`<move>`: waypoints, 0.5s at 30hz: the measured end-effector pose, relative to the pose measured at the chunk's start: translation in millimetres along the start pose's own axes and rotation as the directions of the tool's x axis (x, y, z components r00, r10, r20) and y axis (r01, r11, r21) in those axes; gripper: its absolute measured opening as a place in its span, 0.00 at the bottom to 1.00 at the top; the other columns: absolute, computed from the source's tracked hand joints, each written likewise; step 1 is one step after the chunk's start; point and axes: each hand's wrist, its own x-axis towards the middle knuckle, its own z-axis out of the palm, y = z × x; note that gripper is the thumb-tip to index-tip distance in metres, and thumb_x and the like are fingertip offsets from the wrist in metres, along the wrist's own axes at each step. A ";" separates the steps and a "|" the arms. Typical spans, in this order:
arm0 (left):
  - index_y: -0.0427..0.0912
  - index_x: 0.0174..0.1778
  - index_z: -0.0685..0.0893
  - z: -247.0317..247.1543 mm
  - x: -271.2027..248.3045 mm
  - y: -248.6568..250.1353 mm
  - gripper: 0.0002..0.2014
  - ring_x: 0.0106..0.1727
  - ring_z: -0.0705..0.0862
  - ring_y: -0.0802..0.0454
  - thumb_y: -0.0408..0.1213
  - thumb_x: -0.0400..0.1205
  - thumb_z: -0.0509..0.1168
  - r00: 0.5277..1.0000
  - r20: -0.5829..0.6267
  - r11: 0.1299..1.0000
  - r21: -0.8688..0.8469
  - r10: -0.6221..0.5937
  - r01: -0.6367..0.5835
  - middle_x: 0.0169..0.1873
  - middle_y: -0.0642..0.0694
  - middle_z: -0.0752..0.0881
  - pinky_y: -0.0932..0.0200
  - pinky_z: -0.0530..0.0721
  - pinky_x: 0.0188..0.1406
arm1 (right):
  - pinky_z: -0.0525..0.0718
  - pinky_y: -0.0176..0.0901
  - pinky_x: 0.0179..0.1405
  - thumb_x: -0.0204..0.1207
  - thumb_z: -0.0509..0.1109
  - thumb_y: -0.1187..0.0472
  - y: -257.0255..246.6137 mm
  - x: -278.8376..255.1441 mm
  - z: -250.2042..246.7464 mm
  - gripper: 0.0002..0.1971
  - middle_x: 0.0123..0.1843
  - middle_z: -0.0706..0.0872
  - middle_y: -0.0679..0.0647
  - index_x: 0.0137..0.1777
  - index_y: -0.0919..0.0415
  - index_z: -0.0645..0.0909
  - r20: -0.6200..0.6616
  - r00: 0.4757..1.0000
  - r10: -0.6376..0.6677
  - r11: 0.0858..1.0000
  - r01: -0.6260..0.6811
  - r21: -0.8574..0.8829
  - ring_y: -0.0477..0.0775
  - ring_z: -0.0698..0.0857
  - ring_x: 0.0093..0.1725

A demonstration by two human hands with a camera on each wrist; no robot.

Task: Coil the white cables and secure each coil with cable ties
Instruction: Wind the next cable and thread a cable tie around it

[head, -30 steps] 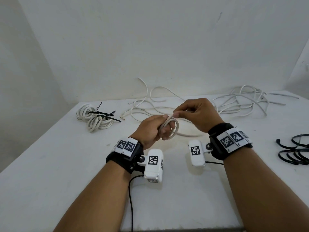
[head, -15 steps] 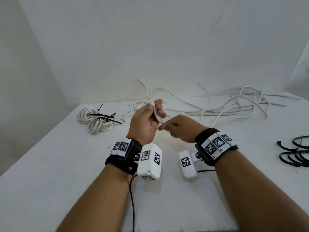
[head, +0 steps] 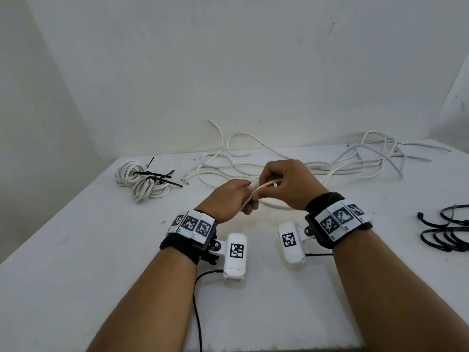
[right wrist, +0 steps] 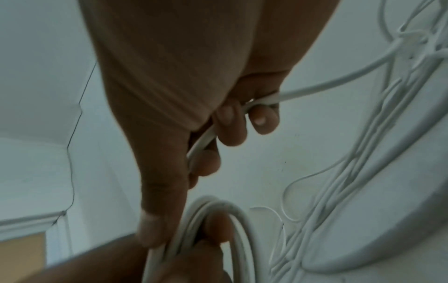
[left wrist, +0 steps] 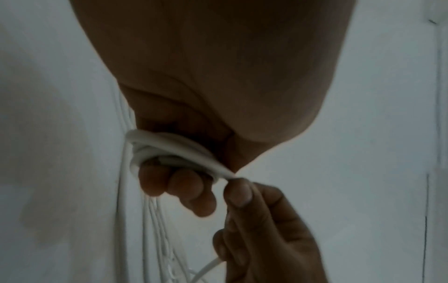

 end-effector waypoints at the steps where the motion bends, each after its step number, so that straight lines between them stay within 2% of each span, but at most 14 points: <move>1: 0.35 0.43 0.84 0.5 -0.8 -0.4 0.15 0.32 0.80 0.51 0.31 0.86 0.52 1.000 0.023 0.989 -0.149 -0.004 0.007 0.32 0.43 0.84 0.63 0.78 0.35 | 0.77 0.34 0.32 0.62 0.86 0.57 2.6 -0.1 -3.1 0.10 0.29 0.87 0.42 0.33 0.52 0.86 -0.039 0.999 0.000 1.000 0.001 0.027 0.41 0.80 0.29; 3: 0.31 0.45 0.84 1.4 -2.0 -1.0 0.16 0.30 0.78 0.49 0.28 0.86 0.50 0.999 0.051 0.892 -0.453 0.015 0.010 0.33 0.37 0.81 0.60 0.77 0.32 | 0.80 0.45 0.36 0.65 0.85 0.57 6.5 -0.1 -7.8 0.07 0.30 0.87 0.45 0.35 0.52 0.88 -0.088 0.996 0.032 0.994 -0.023 0.108 0.50 0.80 0.31; 4: 0.30 0.46 0.83 0.9 -3.1 0.2 0.17 0.29 0.77 0.49 0.28 0.85 0.49 0.998 0.060 0.834 -0.551 0.026 0.012 0.31 0.38 0.80 0.60 0.75 0.31 | 0.82 0.48 0.38 0.66 0.84 0.57 7.1 -0.3 -9.7 0.06 0.28 0.86 0.44 0.37 0.53 0.89 -0.098 0.994 0.040 0.986 -0.024 0.163 0.52 0.80 0.30; 5: 0.30 0.45 0.83 0.9 -4.3 2.1 0.17 0.29 0.75 0.49 0.29 0.85 0.48 0.997 0.070 0.787 -0.617 0.038 0.013 0.28 0.40 0.78 0.60 0.75 0.30 | 0.82 0.48 0.40 0.68 0.83 0.59 7.2 0.0 -10.2 0.04 0.26 0.86 0.42 0.38 0.54 0.90 -0.111 0.993 0.035 0.977 -0.011 0.211 0.51 0.80 0.30; 7: 0.30 0.44 0.82 2.0 -6.5 5.8 0.17 0.27 0.74 0.51 0.31 0.85 0.49 0.994 0.085 0.691 -0.723 0.065 0.017 0.24 0.45 0.76 0.61 0.75 0.29 | 0.84 0.46 0.45 0.71 0.81 0.61 7.4 2.0 -10.2 0.02 0.31 0.89 0.41 0.41 0.54 0.92 -0.162 0.987 0.002 0.962 0.043 0.269 0.49 0.85 0.34; 8: 0.30 0.44 0.82 2.5 -7.0 7.0 0.16 0.26 0.74 0.52 0.33 0.84 0.50 0.993 0.084 0.623 -0.782 0.081 0.016 0.24 0.45 0.76 0.61 0.77 0.29 | 0.84 0.40 0.44 0.74 0.79 0.61 8.3 3.4 -9.7 0.02 0.33 0.90 0.42 0.43 0.53 0.92 -0.183 0.983 -0.007 0.957 0.060 0.285 0.46 0.86 0.35; 10: 0.30 0.44 0.84 2.9 -6.2 7.0 0.15 0.27 0.76 0.53 0.35 0.82 0.54 0.989 0.072 0.480 -0.877 0.129 0.001 0.26 0.46 0.77 0.60 0.79 0.32 | 0.77 0.31 0.34 0.79 0.73 0.58 9.1 4.2 -6.8 0.07 0.29 0.87 0.42 0.41 0.46 0.90 -0.184 0.983 0.006 0.959 0.047 0.280 0.40 0.78 0.28; 11: 0.30 0.45 0.85 3.0 -4.8 5.4 0.16 0.29 0.78 0.53 0.35 0.82 0.55 0.985 0.062 0.426 -0.905 0.158 -0.012 0.28 0.46 0.79 0.60 0.81 0.34 | 0.74 0.31 0.32 0.82 0.71 0.55 9.7 4.4 -3.8 0.12 0.27 0.84 0.42 0.37 0.43 0.89 -0.161 0.987 0.026 0.969 0.015 0.245 0.41 0.75 0.26; 13: 0.29 0.48 0.88 4.6 -2.9 3.7 0.14 0.32 0.83 0.53 0.35 0.81 0.59 0.983 0.023 0.360 -0.932 0.181 -0.045 0.32 0.45 0.83 0.59 0.85 0.39 | 0.73 0.36 0.31 0.84 0.65 0.48 11.3 4.8 2.0 0.21 0.23 0.79 0.45 0.28 0.49 0.83 -0.071 0.995 0.070 0.989 -0.060 0.135 0.45 0.73 0.25; 15: 0.28 0.48 0.90 7.2 -1.9 5.1 0.14 0.34 0.87 0.52 0.34 0.79 0.62 0.987 -0.035 0.325 -0.942 0.156 -0.084 0.35 0.42 0.87 0.58 0.88 0.43 | 0.73 0.41 0.31 0.85 0.62 0.48 8.9 6.1 5.2 0.25 0.23 0.78 0.47 0.27 0.57 0.79 0.035 0.992 0.118 0.992 -0.119 0.031 0.48 0.72 0.24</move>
